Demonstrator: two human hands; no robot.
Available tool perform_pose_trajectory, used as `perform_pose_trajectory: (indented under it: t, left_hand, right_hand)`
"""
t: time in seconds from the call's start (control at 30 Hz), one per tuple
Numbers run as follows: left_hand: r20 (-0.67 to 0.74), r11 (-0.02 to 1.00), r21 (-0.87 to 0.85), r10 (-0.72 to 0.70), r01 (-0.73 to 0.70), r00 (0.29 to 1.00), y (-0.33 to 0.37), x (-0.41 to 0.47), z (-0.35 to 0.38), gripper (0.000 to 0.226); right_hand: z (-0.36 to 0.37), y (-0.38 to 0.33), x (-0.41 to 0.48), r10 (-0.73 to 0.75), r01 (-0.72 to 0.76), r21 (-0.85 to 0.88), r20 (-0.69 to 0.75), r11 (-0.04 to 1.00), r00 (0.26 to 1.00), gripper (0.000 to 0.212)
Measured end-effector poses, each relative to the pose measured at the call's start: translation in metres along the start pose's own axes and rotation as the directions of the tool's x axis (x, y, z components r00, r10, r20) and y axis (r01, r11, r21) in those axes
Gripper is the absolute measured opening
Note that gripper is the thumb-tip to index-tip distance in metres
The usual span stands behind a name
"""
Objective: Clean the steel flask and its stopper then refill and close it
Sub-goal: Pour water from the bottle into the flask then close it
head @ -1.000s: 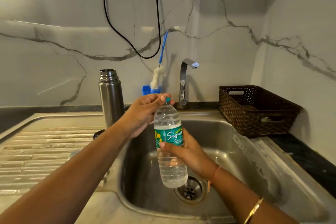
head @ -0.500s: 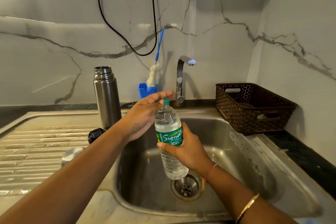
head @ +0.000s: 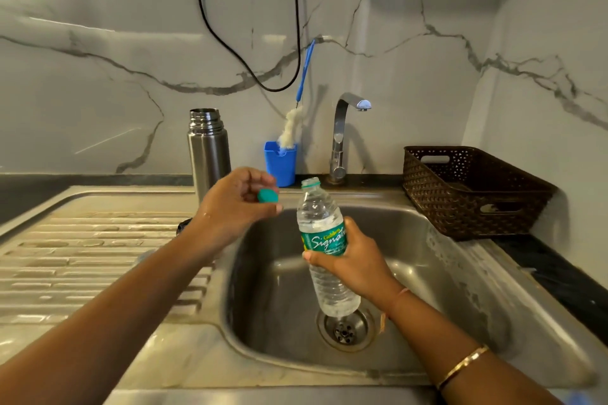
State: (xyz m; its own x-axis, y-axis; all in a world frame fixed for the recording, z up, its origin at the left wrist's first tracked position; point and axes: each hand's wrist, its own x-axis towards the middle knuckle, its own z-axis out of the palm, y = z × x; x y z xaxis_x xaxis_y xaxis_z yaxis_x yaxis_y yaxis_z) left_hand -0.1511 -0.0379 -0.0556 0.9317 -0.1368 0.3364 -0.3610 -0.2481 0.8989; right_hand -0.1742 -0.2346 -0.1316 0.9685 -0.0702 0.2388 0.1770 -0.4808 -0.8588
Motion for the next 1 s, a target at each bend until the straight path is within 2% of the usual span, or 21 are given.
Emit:
perform_pose_trajectory:
  t: [0.03,0.1,0.17,0.23,0.3,0.4,0.47,0.6,0.63,0.7,0.77,0.87,1.0]
  left_hand:
    - [0.044,0.984,0.175,0.026,-0.033,0.999,-0.004,-0.008,-0.009,0.031]
    - [0.103,0.882,0.457,0.076,-0.115,0.992,-0.013,-0.028,-0.03,0.029]
    - [0.194,0.77,0.611,0.079,-0.184,0.978,-0.024,-0.048,-0.054,0.035]
    - [0.321,0.676,0.697,0.006,-0.241,0.947,-0.033,-0.068,-0.077,0.033]
    - [0.401,0.54,0.785,-0.07,-0.303,0.913,-0.047,-0.085,-0.099,0.032]
    - [0.39,0.364,0.877,-0.159,-0.313,0.907,-0.067,-0.103,-0.134,0.039]
    - [0.403,0.288,0.892,-0.159,-0.348,0.901,-0.079,-0.108,-0.151,0.054]
    - [0.351,0.094,0.932,0.004,-0.35,0.936,-0.093,-0.113,-0.17,0.074]
    - [0.311,0.101,0.945,0.003,-0.31,0.95,-0.09,-0.116,-0.168,0.077]
    - [0.185,0.199,0.965,-0.065,-0.169,0.981,-0.086,-0.118,-0.164,0.082]
    - [0.14,0.259,0.961,-0.163,-0.094,0.977,-0.091,-0.119,-0.163,0.084]
    - [0.14,0.287,0.954,-0.153,-0.091,0.978,-0.097,-0.12,-0.164,0.09]
    - [0.107,0.378,0.924,-0.129,-0.05,0.986,-0.099,-0.124,-0.174,0.092]
  right_hand:
    - [-0.001,0.0,0.0,0.007,-0.007,0.0,-0.006,1.0,1.0,0.052]
    - [-0.001,-0.001,0.0,0.011,-0.011,-0.002,-0.015,1.0,1.0,0.052]
    - [0.001,-0.002,-0.001,0.014,-0.014,-0.001,-0.024,1.0,1.0,0.05]
    - [0.001,-0.004,-0.003,0.017,-0.017,0.005,-0.024,1.0,1.0,0.048]
    - [0.002,-0.005,-0.003,0.018,-0.018,0.01,-0.017,1.0,1.0,0.048]
    - [0.004,-0.007,-0.004,0.026,-0.026,0.016,-0.009,1.0,1.0,0.048]
    - [0.005,-0.006,-0.005,0.037,-0.037,0.024,-0.002,0.999,0.999,0.047]
    - [0.006,-0.004,-0.006,0.058,-0.058,0.029,-0.012,0.998,0.998,0.046]
    - [0.007,-0.004,-0.006,0.059,-0.058,0.027,-0.017,0.998,0.998,0.046]
    - [0.007,-0.003,-0.006,0.059,-0.058,0.028,-0.024,0.998,0.998,0.046]
    - [0.008,-0.003,-0.005,0.06,-0.059,0.034,-0.029,0.998,0.998,0.047]
    - [0.008,-0.002,-0.003,0.066,-0.064,0.04,-0.043,0.997,0.997,0.048]
    - [0.007,0.0,-0.002,0.082,-0.079,0.052,-0.054,0.995,0.995,0.048]
